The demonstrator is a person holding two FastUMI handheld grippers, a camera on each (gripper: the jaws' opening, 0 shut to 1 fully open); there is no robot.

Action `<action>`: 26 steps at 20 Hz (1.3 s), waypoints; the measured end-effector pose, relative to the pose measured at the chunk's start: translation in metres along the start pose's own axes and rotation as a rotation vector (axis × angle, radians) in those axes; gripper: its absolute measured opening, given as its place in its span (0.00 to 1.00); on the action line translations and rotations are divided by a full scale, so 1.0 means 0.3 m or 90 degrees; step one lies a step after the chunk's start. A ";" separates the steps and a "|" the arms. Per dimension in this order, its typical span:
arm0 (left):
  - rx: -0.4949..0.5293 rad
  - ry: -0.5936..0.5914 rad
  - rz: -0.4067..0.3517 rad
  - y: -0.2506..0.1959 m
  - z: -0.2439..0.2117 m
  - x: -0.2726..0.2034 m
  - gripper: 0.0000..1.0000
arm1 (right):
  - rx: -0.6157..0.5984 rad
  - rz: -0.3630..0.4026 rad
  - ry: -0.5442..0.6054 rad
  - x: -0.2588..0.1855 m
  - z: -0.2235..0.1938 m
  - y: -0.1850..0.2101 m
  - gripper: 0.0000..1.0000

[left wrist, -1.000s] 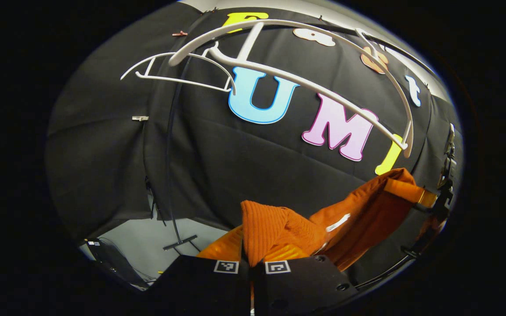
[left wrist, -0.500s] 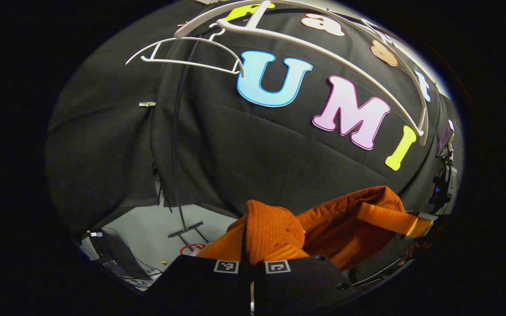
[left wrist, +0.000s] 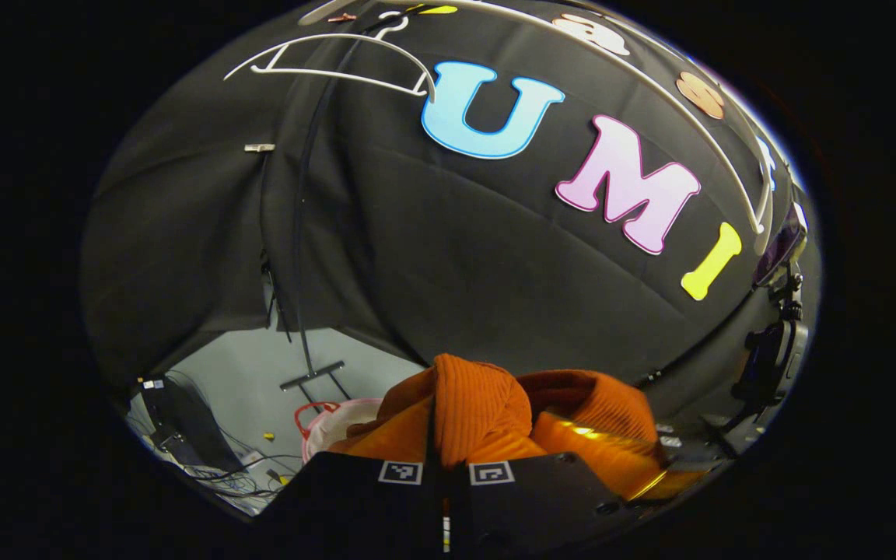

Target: Grasp the clothes on the hanger with both hands and then place them into the laundry hamper below.

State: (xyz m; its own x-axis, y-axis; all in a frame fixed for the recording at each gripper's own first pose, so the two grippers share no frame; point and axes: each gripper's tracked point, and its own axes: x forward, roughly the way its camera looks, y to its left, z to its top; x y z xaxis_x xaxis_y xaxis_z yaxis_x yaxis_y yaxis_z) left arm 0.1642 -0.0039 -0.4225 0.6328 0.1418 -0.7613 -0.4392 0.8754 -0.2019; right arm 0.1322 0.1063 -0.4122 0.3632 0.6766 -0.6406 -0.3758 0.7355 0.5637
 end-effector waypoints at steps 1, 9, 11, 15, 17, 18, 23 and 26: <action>0.000 0.013 0.006 0.010 -0.020 0.010 0.08 | 0.001 -0.007 0.008 -0.003 -0.019 -0.009 0.12; -0.025 0.084 0.040 0.053 -0.132 0.051 0.10 | 0.030 -0.045 0.086 0.016 -0.103 -0.090 0.32; -0.007 0.084 0.068 0.095 -0.128 0.052 0.19 | -0.017 -0.091 0.107 0.019 -0.134 -0.159 0.72; 0.027 0.077 0.130 0.200 -0.120 0.032 0.83 | -0.015 -0.094 0.111 0.001 -0.152 -0.175 0.99; 0.039 0.081 0.145 0.232 -0.135 0.022 0.85 | -0.021 -0.099 0.100 0.001 -0.136 -0.180 0.99; 0.039 0.084 0.142 0.231 -0.144 0.016 0.85 | -0.024 -0.102 0.098 0.001 -0.126 -0.185 0.99; 0.031 0.059 0.096 0.190 -0.122 -0.018 0.85 | -0.031 -0.100 0.082 -0.012 -0.110 -0.161 0.99; 0.031 0.022 0.058 0.153 -0.075 -0.061 0.86 | -0.035 -0.098 0.064 -0.036 -0.094 -0.132 0.99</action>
State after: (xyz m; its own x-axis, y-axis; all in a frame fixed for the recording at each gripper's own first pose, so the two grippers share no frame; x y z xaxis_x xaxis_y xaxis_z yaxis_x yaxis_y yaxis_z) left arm 0.1182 0.0233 -0.4318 0.5684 0.2069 -0.7963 -0.4622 0.8810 -0.1010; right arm 0.1191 0.0687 -0.4423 0.3342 0.5469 -0.7676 -0.3686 0.8254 0.4276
